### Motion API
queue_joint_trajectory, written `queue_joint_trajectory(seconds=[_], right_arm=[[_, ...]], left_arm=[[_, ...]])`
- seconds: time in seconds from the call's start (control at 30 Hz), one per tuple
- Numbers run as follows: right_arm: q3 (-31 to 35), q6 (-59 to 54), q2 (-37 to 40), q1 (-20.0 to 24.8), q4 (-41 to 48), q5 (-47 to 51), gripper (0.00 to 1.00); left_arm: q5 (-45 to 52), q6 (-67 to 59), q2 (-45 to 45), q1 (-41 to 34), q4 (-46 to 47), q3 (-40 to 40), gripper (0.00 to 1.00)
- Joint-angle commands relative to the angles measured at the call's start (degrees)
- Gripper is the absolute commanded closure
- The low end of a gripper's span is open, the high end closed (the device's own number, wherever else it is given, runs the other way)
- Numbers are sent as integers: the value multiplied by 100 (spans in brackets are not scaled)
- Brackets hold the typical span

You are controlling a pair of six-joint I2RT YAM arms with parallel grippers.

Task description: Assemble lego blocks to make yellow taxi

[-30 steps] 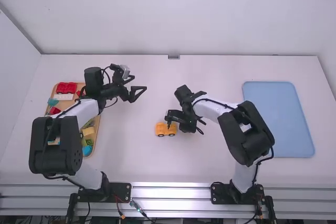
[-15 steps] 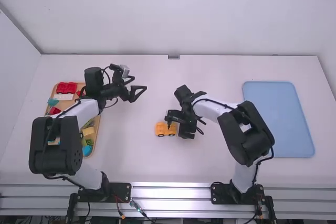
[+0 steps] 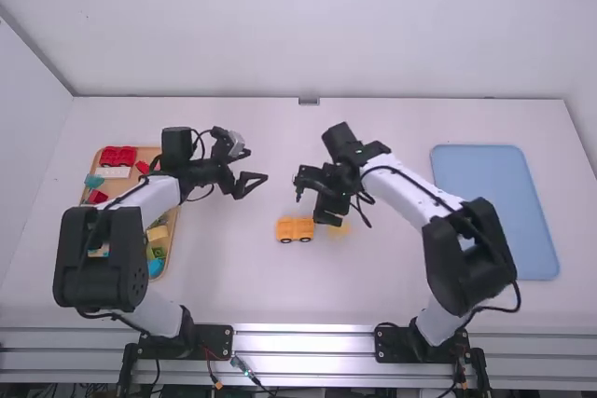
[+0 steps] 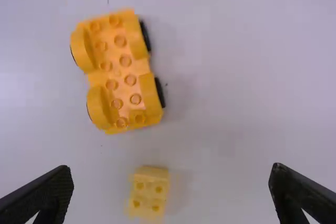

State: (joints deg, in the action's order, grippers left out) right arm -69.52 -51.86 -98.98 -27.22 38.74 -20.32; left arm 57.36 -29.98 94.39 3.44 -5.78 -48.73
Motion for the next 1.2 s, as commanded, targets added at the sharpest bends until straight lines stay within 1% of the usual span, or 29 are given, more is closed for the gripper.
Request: queue_joint_trajectory(seconds=[0.0,0.07,0.1,0.13,0.17,0.23,0.3,0.37,0.4,0.47,0.67,0.8,0.83,0.93,1.0,1.1,1.17], right_arm=[[321,-385,514,396,-44,-1178,1],[686,-623,680,721,-385,-1720,1],[831,-658,708,846,-538,-1840,1],[887,-662,717,898,-601,-1880,1],[1115,-669,728,1084,-820,-1963,1],[1309,-671,726,1235,-957,-1978,1],[1574,-673,726,1408,-1231,-1967,1],[1893,-671,726,1558,-1891,-2065,1],[1917,-669,726,1567,-1934,-2070,1],[2173,-656,726,1604,-2411,-2262,1],[2876,-706,713,1436,-3539,-2339,1],[3176,-291,603,1366,-4273,-2341,1],[3257,-15,496,1377,-4581,-2369,1],[3274,101,289,1427,-4763,-2656,1],[3222,-57,46,1519,-4750,-3032,1],[3176,-79,-227,1648,-4776,-3202,1],[3178,-278,-317,1683,-4717,-3198,1]], left_arm=[[179,-1003,28,-146,125,35,1],[221,-1294,28,-205,92,127,1],[223,-1399,28,-227,50,181,1],[219,-1438,28,-236,24,203,1],[216,-1572,28,-258,-52,295,1],[243,-1740,28,-273,-116,411,1],[492,-2063,28,-275,-114,560,1],[833,-2496,28,-267,-116,737,1],[848,-2524,28,-264,-114,750,1],[1001,-2758,28,-243,-131,868,1],[1032,-2205,28,-304,-800,1132,1],[968,-2212,70,-354,-1029,1211,1],[929,-2192,142,-356,-1152,1224,1],[931,-2192,299,-356,-1279,1233,1],[1099,-2194,490,-385,-1381,1209,1],[1281,-2192,782,-442,-1611,1156,1],[1237,-2194,903,-494,-1738,1161,1]])
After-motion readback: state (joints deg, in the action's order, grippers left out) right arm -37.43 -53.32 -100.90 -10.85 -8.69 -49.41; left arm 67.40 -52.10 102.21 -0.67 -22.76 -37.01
